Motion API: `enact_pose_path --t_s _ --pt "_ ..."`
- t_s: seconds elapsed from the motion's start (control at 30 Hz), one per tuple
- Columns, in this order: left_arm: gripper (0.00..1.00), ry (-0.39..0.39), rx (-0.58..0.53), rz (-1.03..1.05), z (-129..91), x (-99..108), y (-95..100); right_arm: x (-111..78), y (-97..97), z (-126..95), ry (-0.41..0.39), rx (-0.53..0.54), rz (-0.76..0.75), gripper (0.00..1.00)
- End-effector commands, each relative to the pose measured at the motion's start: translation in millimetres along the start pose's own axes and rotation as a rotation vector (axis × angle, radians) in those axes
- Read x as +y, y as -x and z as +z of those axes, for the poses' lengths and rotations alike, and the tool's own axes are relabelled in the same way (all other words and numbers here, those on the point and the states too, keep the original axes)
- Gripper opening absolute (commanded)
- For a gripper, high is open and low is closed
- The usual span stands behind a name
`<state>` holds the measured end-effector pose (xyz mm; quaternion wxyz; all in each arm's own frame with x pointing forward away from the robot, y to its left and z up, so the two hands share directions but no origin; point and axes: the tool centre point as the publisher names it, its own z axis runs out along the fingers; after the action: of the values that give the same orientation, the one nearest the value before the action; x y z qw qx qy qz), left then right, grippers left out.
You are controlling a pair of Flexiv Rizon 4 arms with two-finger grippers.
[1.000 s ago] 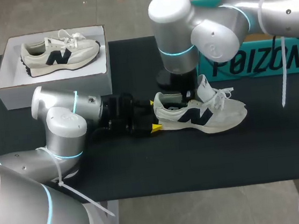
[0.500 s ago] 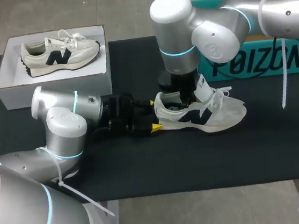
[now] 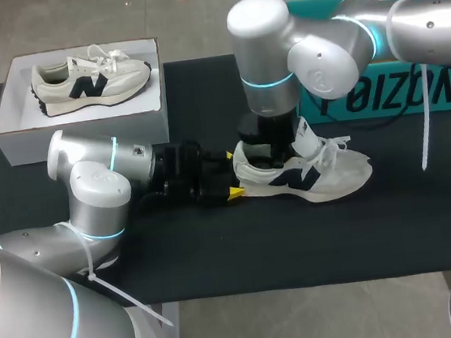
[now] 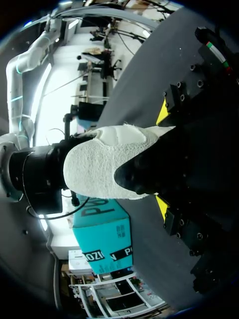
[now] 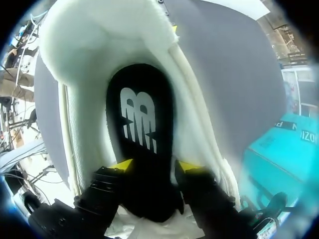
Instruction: Take the shoe out of the shoebox, open the shoe tongue, remove and reinsert the insole, then place the shoe into the shoebox
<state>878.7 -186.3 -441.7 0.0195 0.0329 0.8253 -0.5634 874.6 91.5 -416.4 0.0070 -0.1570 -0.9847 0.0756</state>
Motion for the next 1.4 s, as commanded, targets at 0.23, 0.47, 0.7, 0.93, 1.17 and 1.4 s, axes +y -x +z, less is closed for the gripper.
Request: enact_pose_path --t_s 0.23,0.47,0.7,0.93,1.17,1.4 --pt "0.00 0.001 0.000 -0.001 3.2 3.8 0.9 -2.4 -15.6 41.4 -0.079 0.094 0.010 0.00" --pt "0.00 0.001 0.000 -0.001 3.2 3.8 0.9 -8.5 -21.9 22.6 -0.111 0.083 -0.005 0.00" --pt "0.00 0.001 0.000 -0.001 3.2 3.8 0.9 -11.4 -26.4 1.6 -0.097 0.083 0.001 0.00" --pt "0.00 0.001 0.000 -0.001 3.2 3.8 0.9 -17.1 -25.4 -19.3 -0.076 0.059 0.016 0.00" --pt "0.00 0.001 0.000 -0.001 3.2 3.8 0.9 -25.0 -18.0 -41.8 -0.051 0.031 0.037 0.00" --pt "0.00 0.001 0.000 -0.001 3.2 3.8 0.9 -31.2 -4.1 -63.8 -0.024 -0.001 0.070 0.00"
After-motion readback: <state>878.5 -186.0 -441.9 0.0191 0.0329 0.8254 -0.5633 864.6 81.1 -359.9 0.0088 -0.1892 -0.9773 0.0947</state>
